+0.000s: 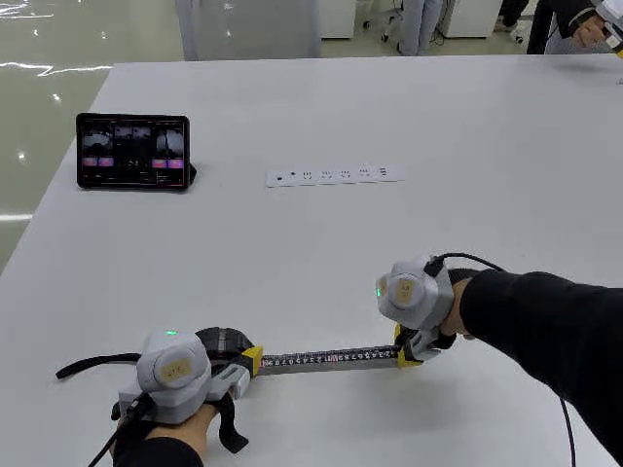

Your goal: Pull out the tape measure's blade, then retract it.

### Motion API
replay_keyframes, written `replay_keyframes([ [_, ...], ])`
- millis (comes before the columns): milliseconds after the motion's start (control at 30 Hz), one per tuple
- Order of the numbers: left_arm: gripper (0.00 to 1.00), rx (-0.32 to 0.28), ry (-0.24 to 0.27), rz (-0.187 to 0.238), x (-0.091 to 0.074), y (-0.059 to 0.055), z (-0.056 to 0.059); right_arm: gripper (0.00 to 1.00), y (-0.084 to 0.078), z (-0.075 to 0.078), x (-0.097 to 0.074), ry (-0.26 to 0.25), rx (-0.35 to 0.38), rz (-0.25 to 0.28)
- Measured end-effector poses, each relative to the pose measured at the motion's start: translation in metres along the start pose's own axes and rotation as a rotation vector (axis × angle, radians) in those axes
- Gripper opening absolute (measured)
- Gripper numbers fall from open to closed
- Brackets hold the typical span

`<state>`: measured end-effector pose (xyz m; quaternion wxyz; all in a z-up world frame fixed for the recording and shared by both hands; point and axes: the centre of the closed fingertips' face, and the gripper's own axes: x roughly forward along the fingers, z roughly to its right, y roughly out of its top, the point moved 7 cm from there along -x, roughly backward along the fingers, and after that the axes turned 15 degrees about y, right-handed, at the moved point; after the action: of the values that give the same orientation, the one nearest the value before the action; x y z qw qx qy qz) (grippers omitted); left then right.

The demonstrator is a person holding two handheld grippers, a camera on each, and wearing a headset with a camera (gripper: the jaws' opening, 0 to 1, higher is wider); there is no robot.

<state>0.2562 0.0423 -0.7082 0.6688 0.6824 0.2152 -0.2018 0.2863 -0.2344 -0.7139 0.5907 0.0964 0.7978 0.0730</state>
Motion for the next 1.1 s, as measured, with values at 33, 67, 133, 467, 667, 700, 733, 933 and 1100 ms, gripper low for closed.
replay_keyframes([
  [33,0.60,0.000,0.000,0.000,0.000,0.000,0.000,0.10,0.000,0.000,0.000,-0.002,-0.004,-0.002],
  [67,0.60,0.000,0.000,0.000,0.000,0.000,0.000,0.10,0.000,0.000,0.000,-0.004,-0.007,-0.002],
  [133,0.60,-0.001,0.000,0.001,0.000,0.000,0.000,0.10,0.000,0.000,0.000,-0.004,0.002,0.012],
  [467,0.60,0.000,-0.001,0.000,0.000,0.000,0.000,0.10,0.002,-0.001,0.002,-0.014,-0.006,0.042],
  [667,0.60,-0.002,-0.004,-0.004,0.000,0.000,0.000,0.10,0.004,-0.001,0.002,-0.013,-0.021,0.049],
  [700,0.60,-0.003,-0.004,-0.005,0.000,0.000,0.000,0.10,0.004,-0.001,0.002,-0.013,-0.019,0.049],
  [733,0.60,-0.003,-0.005,-0.005,0.000,0.000,0.000,0.10,0.005,0.000,0.002,-0.014,-0.013,0.050],
  [933,0.60,-0.001,-0.006,-0.003,-0.001,0.000,0.000,0.10,0.011,-0.001,0.003,-0.021,-0.008,0.043],
  [1100,0.60,0.000,-0.007,-0.007,0.000,0.000,0.000,0.10,0.013,-0.001,0.004,-0.025,-0.005,0.048],
])
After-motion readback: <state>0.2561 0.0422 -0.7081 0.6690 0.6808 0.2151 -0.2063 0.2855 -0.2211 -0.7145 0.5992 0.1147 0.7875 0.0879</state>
